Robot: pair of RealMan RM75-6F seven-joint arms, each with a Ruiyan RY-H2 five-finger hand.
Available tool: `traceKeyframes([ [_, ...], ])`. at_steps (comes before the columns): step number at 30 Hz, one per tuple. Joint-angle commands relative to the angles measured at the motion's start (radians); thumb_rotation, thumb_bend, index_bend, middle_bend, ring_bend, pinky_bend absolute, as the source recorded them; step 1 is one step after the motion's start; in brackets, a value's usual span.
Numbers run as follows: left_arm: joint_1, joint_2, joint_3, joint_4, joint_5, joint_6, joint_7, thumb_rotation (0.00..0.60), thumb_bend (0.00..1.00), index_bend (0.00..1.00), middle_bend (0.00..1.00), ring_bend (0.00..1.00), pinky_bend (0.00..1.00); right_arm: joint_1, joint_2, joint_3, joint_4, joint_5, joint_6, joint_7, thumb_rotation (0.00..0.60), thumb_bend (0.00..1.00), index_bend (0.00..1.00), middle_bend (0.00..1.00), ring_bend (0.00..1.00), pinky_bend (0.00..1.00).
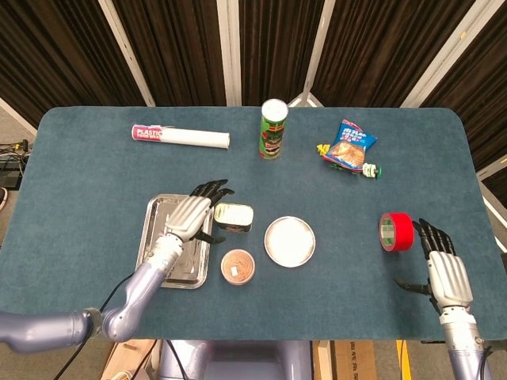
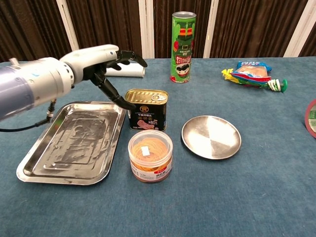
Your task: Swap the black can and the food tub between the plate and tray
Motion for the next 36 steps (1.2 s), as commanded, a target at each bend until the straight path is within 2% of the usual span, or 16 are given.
traceKeyframes([
  [1,-0.02,-0.042,-0.012,0.078,-0.01,-0.039,-0.055,0.6,0.01,0.16,0.0,0.0,0.05,0.001,-0.002,0.003,0.004,0.008,-0.006,-0.005,0.6,0.0,0.0,0.0,0.0,0.0],
  [7,-0.035,-0.088,-0.001,0.173,0.01,-0.065,-0.09,0.6,0.02,0.16,0.01,0.0,0.06,0.003,-0.007,0.007,0.003,0.012,-0.01,-0.011,0.6,0.0,0.0,0.0,0.0,0.0],
  [10,-0.04,-0.118,0.006,0.221,0.016,-0.068,-0.097,0.6,0.05,0.16,0.04,0.0,0.09,0.002,-0.009,0.006,0.001,0.01,-0.009,-0.014,0.6,0.0,0.0,0.0,0.0,0.0],
  [15,-0.049,-0.171,0.004,0.298,0.005,-0.075,-0.11,0.6,0.26,0.18,0.12,0.06,0.2,0.002,-0.011,0.007,0.004,0.013,-0.013,-0.016,0.6,0.0,0.0,0.0,0.0,0.0],
  [19,-0.057,-0.203,0.006,0.347,0.006,-0.094,-0.123,0.6,0.32,0.21,0.17,0.11,0.23,0.003,-0.012,0.008,0.007,0.016,-0.018,-0.016,0.6,0.0,0.0,0.0,0.0,0.0],
  [23,-0.065,-0.223,0.007,0.374,0.014,-0.111,-0.133,0.6,0.38,0.24,0.22,0.15,0.26,0.004,-0.012,0.01,0.01,0.019,-0.022,-0.014,0.6,0.0,0.0,0.0,0.0,0.0],
  [28,-0.068,-0.237,0.013,0.399,0.077,-0.124,-0.192,0.6,0.49,0.35,0.36,0.24,0.3,0.004,-0.012,0.01,0.011,0.017,-0.025,-0.01,0.6,0.0,0.0,0.0,0.0,0.0],
  [32,-0.06,-0.249,0.015,0.428,0.147,-0.084,-0.243,0.6,0.57,0.45,0.47,0.33,0.35,0.004,-0.01,0.011,0.01,0.018,-0.026,-0.008,0.6,0.0,0.0,0.0,0.0,0.0],
  [36,-0.051,-0.257,0.016,0.45,0.182,-0.057,-0.275,0.6,0.6,0.48,0.51,0.35,0.35,0.004,-0.008,0.01,0.007,0.013,-0.028,-0.002,0.6,0.0,0.0,0.0,0.01,0.0],
])
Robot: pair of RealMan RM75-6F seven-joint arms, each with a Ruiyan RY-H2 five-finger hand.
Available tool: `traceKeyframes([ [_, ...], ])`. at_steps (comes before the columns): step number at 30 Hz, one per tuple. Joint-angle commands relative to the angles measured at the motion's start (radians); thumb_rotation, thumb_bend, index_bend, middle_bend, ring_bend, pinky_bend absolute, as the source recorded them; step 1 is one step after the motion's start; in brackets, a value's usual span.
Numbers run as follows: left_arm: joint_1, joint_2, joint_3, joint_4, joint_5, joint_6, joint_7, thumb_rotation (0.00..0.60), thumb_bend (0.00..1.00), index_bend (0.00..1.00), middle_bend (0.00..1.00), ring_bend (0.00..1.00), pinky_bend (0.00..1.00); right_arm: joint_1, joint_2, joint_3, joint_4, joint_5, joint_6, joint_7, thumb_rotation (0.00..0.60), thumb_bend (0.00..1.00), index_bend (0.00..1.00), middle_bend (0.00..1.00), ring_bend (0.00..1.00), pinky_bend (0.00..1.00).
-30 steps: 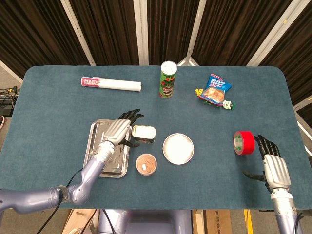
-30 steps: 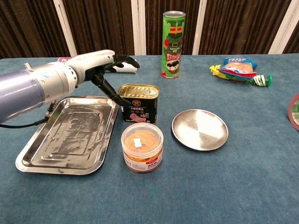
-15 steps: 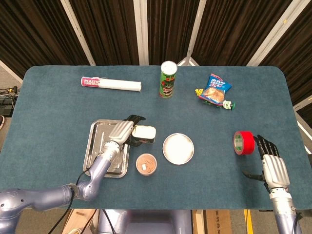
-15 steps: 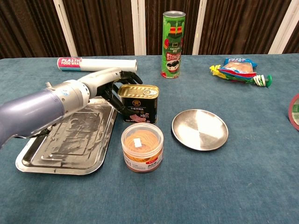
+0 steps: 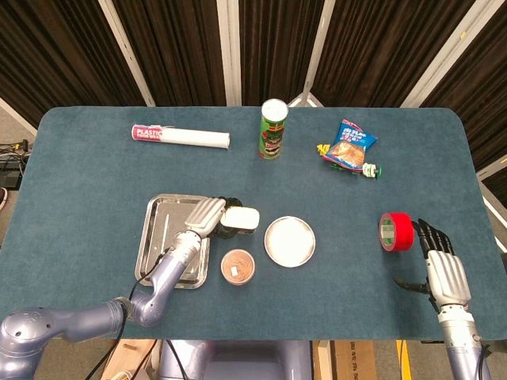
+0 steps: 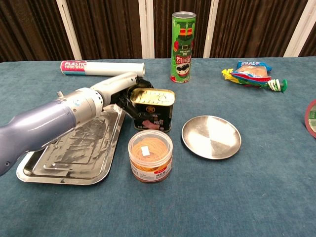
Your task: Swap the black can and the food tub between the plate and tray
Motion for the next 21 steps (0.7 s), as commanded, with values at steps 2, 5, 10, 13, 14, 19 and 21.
traceKeyframes([
  [2,0.013,0.001,0.002,0.008,0.03,0.023,-0.027,0.6,0.6,0.48,0.51,0.35,0.35,-0.001,0.002,-0.001,-0.001,-0.004,-0.001,0.003,0.6,0.0,0.0,0.0,0.01,0.0],
  [5,0.027,0.019,-0.003,-0.019,0.054,0.042,-0.07,0.6,0.6,0.48,0.51,0.35,0.35,-0.001,0.0,0.0,0.0,-0.002,0.001,-0.001,0.6,0.0,0.0,0.0,0.01,0.0],
  [10,0.091,0.124,0.009,-0.133,0.128,0.11,-0.169,0.6,0.6,0.48,0.5,0.35,0.35,-0.004,0.002,0.002,-0.004,-0.005,0.008,0.001,0.6,0.0,0.0,0.0,0.01,0.0],
  [13,0.143,0.204,0.042,-0.196,0.168,0.145,-0.208,0.6,0.59,0.48,0.5,0.35,0.35,-0.005,0.002,0.0,-0.004,-0.009,0.009,-0.001,0.6,0.0,0.0,0.0,0.01,0.0],
  [14,0.166,0.234,0.058,-0.215,0.186,0.164,-0.228,0.6,0.59,0.48,0.5,0.35,0.35,-0.005,0.001,-0.001,-0.004,-0.01,0.009,-0.003,0.6,0.0,0.0,0.0,0.01,0.0],
  [19,0.252,0.336,0.139,-0.241,0.25,0.199,-0.337,0.6,0.57,0.46,0.49,0.35,0.33,-0.002,-0.006,-0.004,-0.007,-0.013,0.006,-0.016,0.6,0.0,0.0,0.0,0.01,0.0],
  [21,0.27,0.356,0.173,-0.22,0.27,0.188,-0.375,0.6,0.56,0.46,0.48,0.35,0.32,-0.001,-0.01,-0.004,-0.008,-0.012,0.004,-0.022,0.6,0.0,0.0,0.0,0.01,0.0],
])
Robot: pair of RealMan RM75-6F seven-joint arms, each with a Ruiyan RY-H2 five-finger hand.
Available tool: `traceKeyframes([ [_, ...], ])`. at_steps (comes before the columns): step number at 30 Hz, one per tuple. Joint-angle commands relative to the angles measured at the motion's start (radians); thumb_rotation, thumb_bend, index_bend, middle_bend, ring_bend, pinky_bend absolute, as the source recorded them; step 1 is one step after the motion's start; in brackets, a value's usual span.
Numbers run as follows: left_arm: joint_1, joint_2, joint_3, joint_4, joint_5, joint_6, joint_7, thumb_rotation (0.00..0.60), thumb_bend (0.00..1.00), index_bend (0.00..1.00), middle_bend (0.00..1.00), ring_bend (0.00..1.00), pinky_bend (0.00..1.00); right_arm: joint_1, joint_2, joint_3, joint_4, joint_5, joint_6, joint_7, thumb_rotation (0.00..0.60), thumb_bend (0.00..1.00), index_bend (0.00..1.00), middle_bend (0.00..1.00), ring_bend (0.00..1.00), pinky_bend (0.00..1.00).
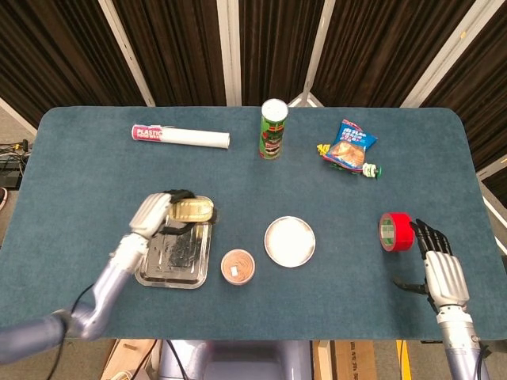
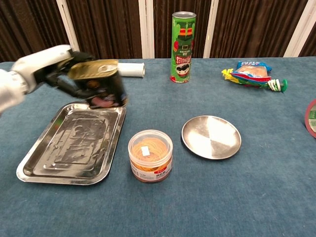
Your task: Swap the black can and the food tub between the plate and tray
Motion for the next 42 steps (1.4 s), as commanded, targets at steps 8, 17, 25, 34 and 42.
traceKeyframes([
  [8,0.063,0.006,0.105,0.133,0.093,-0.019,-0.177,0.6,0.55,0.45,0.47,0.35,0.31,0.005,-0.016,-0.002,0.001,0.006,-0.005,-0.03,0.6,0.0,0.0,0.0,0.01,0.0],
  [17,0.061,-0.017,0.136,0.198,0.116,-0.057,-0.165,0.6,0.43,0.34,0.31,0.23,0.26,0.004,-0.012,0.002,0.006,0.017,-0.01,-0.026,0.6,0.0,0.0,0.0,0.0,0.0],
  [25,0.071,0.023,0.124,0.14,0.1,-0.049,-0.079,0.6,0.13,0.14,0.01,0.0,0.14,0.008,0.004,-0.011,0.004,0.005,-0.024,-0.04,0.6,0.0,0.0,0.0,0.0,0.0],
  [34,0.169,0.24,0.078,-0.154,0.153,0.207,0.052,0.6,0.12,0.12,0.0,0.0,0.11,0.022,-0.007,-0.021,0.014,-0.033,-0.038,-0.03,0.6,0.0,0.0,0.0,0.0,0.0],
  [42,0.42,0.394,0.156,-0.346,0.121,0.503,0.447,0.6,0.13,0.12,0.0,0.0,0.07,0.131,-0.014,-0.044,-0.068,-0.186,-0.165,0.02,0.6,0.0,0.0,0.0,0.0,0.0],
])
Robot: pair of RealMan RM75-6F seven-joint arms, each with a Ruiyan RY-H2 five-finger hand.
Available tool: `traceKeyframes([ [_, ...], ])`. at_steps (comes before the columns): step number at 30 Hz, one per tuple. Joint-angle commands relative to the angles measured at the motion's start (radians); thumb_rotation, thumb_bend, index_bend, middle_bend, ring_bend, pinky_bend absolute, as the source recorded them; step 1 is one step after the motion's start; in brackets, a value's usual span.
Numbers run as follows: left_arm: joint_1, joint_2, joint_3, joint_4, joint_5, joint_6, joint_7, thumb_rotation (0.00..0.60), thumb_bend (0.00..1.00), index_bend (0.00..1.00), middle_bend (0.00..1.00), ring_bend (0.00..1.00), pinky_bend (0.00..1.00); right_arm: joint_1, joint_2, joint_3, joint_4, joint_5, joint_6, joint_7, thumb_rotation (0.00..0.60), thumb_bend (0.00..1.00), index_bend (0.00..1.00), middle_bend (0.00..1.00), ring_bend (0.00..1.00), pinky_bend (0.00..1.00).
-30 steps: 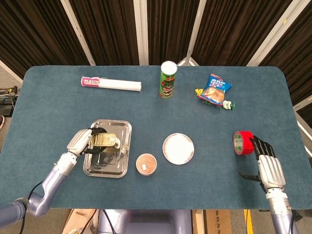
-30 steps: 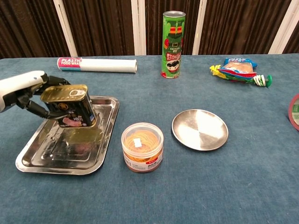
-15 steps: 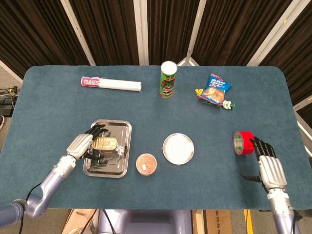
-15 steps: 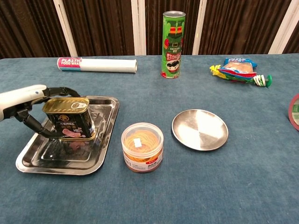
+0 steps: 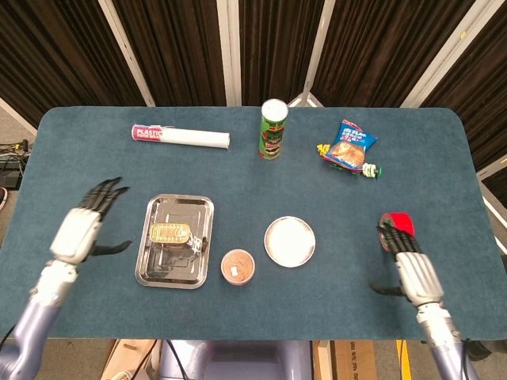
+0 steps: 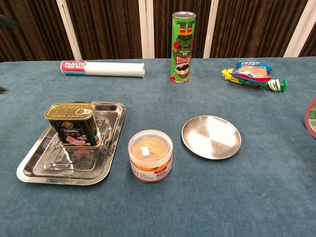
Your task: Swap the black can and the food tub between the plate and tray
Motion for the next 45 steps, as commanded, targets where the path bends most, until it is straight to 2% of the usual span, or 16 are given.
traceKeyframes([
  [1,0.177,0.09,0.055,-0.122,-0.034,0.182,0.245,0.6,0.13,0.12,0.0,0.0,0.07,0.083,-0.004,-0.007,-0.082,-0.072,-0.092,-0.036,0.6,0.0,0.0,0.0,0.0,0.0],
  [7,0.246,0.059,0.057,-0.083,-0.061,0.237,0.253,0.6,0.13,0.12,0.0,0.0,0.05,0.221,-0.039,0.026,-0.242,-0.03,-0.278,-0.176,0.6,0.0,0.0,0.0,0.0,0.0],
  [10,0.251,0.055,0.047,-0.068,-0.058,0.238,0.246,0.6,0.13,0.12,0.0,0.0,0.05,0.292,-0.091,0.056,-0.285,0.067,-0.367,-0.249,0.6,0.0,0.0,0.0,0.0,0.0],
  [14,0.257,0.053,0.037,-0.064,-0.063,0.228,0.244,0.6,0.13,0.12,0.0,0.0,0.05,0.372,-0.168,0.087,-0.285,0.201,-0.423,-0.351,0.6,0.0,0.0,0.0,0.0,0.0],
  [20,0.265,0.05,0.018,-0.058,-0.071,0.222,0.243,0.6,0.13,0.12,0.0,0.0,0.05,0.471,-0.278,0.112,-0.245,0.381,-0.427,-0.472,0.6,0.0,0.0,0.0,0.0,0.0],
  [24,0.271,0.052,0.013,-0.058,-0.066,0.216,0.232,0.6,0.13,0.13,0.0,0.0,0.05,0.518,-0.335,0.13,-0.197,0.463,-0.405,-0.509,0.6,0.0,0.0,0.0,0.0,0.0],
  [35,0.284,0.044,-0.013,-0.052,-0.064,0.216,0.217,0.6,0.14,0.13,0.0,0.0,0.05,0.61,-0.428,0.145,-0.056,0.592,-0.384,-0.536,0.6,0.0,0.0,0.0,0.0,0.0],
  [41,0.29,0.037,-0.029,-0.051,-0.065,0.217,0.204,0.6,0.16,0.16,0.0,0.0,0.05,0.631,-0.461,0.135,-0.002,0.621,-0.362,-0.535,0.6,0.0,0.01,0.13,0.15,0.0],
  [45,0.295,0.023,-0.042,-0.04,-0.061,0.232,0.195,0.6,0.16,0.16,0.0,0.0,0.05,0.637,-0.477,0.12,0.021,0.616,-0.356,-0.53,0.6,0.0,0.07,0.19,0.21,0.0],
])
